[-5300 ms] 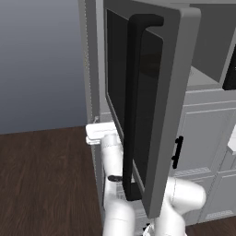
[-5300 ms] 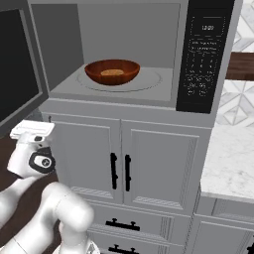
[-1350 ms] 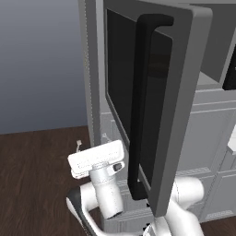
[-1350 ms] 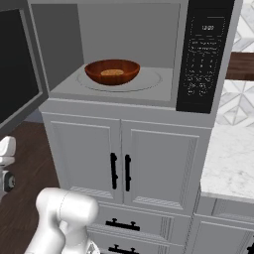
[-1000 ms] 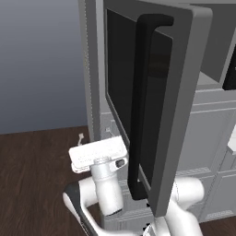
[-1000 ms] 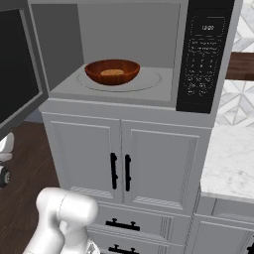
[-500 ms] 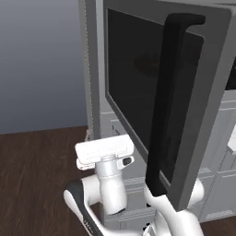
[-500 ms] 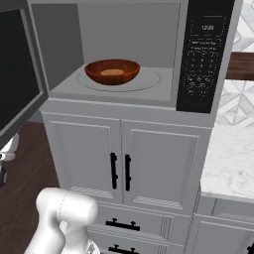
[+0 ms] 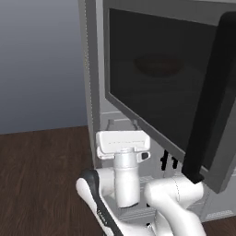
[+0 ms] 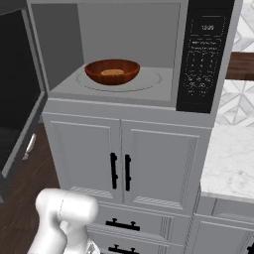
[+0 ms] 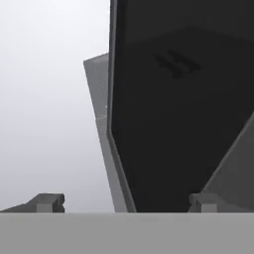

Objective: Open the microwave, place the bowl with waffle inside the microwave, then close the microwave door and turn it on.

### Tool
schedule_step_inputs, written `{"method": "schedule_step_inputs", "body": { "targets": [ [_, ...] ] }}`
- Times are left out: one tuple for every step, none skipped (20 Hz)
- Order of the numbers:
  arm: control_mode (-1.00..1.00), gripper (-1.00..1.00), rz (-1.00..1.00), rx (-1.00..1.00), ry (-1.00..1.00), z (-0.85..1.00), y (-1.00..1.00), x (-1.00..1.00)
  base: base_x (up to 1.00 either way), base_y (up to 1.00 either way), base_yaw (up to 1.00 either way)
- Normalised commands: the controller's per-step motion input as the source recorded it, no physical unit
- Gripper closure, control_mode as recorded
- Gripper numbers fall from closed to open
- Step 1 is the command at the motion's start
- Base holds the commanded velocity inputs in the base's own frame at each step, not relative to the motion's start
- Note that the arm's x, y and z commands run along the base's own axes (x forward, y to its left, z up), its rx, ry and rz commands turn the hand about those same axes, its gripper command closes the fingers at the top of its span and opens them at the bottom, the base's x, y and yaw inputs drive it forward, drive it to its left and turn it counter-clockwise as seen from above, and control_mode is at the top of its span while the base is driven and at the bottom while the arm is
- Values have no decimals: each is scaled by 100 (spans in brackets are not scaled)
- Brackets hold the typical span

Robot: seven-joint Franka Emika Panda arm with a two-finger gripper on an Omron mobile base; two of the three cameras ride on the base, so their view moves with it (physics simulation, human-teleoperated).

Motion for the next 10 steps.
{"method": "schedule_step_inputs", "body": {
  "targets": [
    [-100,-100,-7,50,-29,0,-65,0,0,0,0],
    [-100,-100,-7,51,-29,0,-65,0,0,0,0],
    [-100,-100,-7,51,-29,0,-65,0,0,0,0],
    [-100,-100,-7,51,-28,0,-64,0,0,0,0],
    [-100,-100,-7,51,-27,0,-65,0,0,0,0],
    [-100,-100,-7,51,-27,0,-66,0,0,0,0],
    [-100,-100,-8,51,-26,0,-66,0,0,0,0],
    [-100,-100,-8,49,-26,0,-64,0,0,0,0],
    [-100,-100,-7,47,-27,0,-61,1,0,0,0],
    [-100,-100,-7,47,-27,0,-60,1,0,0,0]
  ]
}}
